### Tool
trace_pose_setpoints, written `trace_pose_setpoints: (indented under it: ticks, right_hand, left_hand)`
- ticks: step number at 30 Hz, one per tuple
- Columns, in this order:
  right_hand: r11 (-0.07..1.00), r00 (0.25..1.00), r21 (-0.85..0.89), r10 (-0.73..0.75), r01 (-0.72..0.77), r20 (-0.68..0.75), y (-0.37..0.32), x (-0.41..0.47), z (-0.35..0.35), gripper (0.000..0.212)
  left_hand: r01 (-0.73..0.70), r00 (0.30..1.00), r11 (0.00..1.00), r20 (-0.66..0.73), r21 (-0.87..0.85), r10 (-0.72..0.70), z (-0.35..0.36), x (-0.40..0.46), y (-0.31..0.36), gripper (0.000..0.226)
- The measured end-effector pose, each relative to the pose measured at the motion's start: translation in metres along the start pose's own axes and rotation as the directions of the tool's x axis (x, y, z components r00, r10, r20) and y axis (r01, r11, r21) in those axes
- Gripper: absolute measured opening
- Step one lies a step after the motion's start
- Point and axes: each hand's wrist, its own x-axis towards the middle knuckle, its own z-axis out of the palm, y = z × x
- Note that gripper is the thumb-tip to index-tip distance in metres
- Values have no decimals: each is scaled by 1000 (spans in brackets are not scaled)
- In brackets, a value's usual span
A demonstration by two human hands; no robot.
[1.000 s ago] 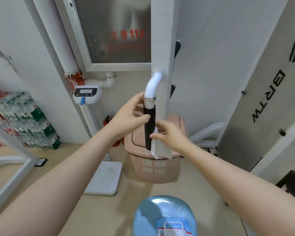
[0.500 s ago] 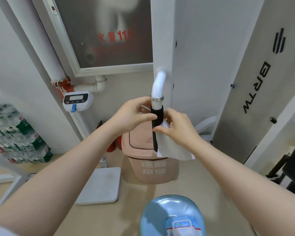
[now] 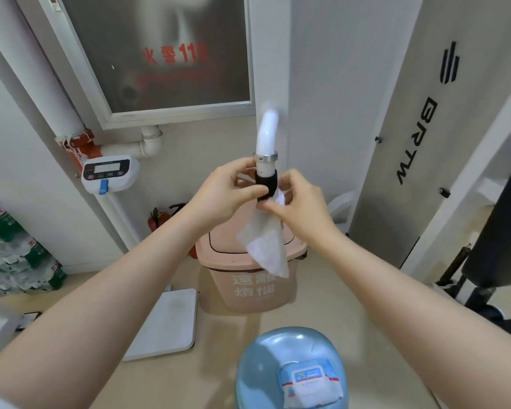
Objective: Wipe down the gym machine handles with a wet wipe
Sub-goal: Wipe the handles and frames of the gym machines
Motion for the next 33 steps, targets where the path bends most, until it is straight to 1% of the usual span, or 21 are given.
trace_pose_setpoints:
  ticks: [2,4,6,7,8,11,12,13,15,16,17,19,20,21,23,25,26,27,30,31,33]
  right_hand:
    - [995,990,-85,65,-54,124,18,-12,12,34]
    - [994,952,-31,114,-109,285,31,-19,15,41]
    - [987,888,91,75,-130,453,35,-15,7,32]
    - [987,857,105,52,-123,512,36,-10,4,27]
    - [991,843,85,39,-99,536,35,-7,3,24]
    - [997,872,-75,20,19,489,28,2,7,17]
    - [995,878,-87,-3,51,480,26,8,6,16]
    - [991,877,-92,-37,92,480,22,14,1,19]
    - [986,887,-80,-96,147,452,19,33,-10,33]
    - [988,896,-6,-135,152,423,17,40,-16,35]
    - [984,913,121,-167,130,371,15,45,-19,33]
    - [906,941,421,-176,40,288,10,43,-18,25]
    - [858,939,513,-172,-6,298,11,40,-15,23]
    - [823,923,566,-183,-44,338,15,36,-11,23]
    - [826,850,557,-231,-86,474,31,26,-6,28]
    - [896,749,440,-248,-65,615,49,16,-5,30]
    - [915,724,401,-247,-45,644,53,15,-5,29]
    - [917,726,397,-252,-31,640,52,17,-7,28]
    - [860,831,509,-307,33,465,34,29,-14,27]
    - [842,842,538,-314,34,438,32,33,-15,26]
    - [863,827,506,-294,13,480,47,25,-11,23]
  left_hand:
    - [26,999,1000,-26,-17,-26,1,-3,-1,36]
    - [40,998,999,-50,-35,-42,2,-6,-2,35]
    - [62,996,997,-63,-50,-65,1,-8,0,36]
    - [77,994,996,-68,-49,-80,0,-9,1,36]
    - [95,992,994,-73,-50,-98,-1,-10,2,36]
    - [129,985,991,-109,-35,-132,3,-16,11,36]
    - [131,983,991,-129,-21,-133,6,-17,14,37]
    - [140,978,990,-158,-8,-139,9,-19,17,38]
    - [165,961,986,-228,16,-158,15,-22,20,38]
    - [177,951,984,-260,16,-167,18,-23,20,37]
    - [185,944,983,-280,8,-176,21,-23,21,37]
    - [192,933,981,-304,-41,-195,27,-25,22,37]
    - [193,926,979,-317,-71,-206,30,-25,23,37]
    - [196,917,976,-336,-95,-217,33,-26,25,37]
    - [222,887,970,-392,-98,-242,39,-26,27,40]
    - [249,865,964,-425,-97,-267,45,-27,27,42]
    - [256,857,961,-436,-105,-276,47,-27,27,42]
    - [258,850,960,-447,-110,-280,51,-27,28,42]
    - [247,835,962,-477,-119,-274,61,-26,30,42]
    - [247,829,961,-487,-126,-277,63,-26,31,42]
    - [267,813,955,-501,-132,-297,68,-26,32,41]
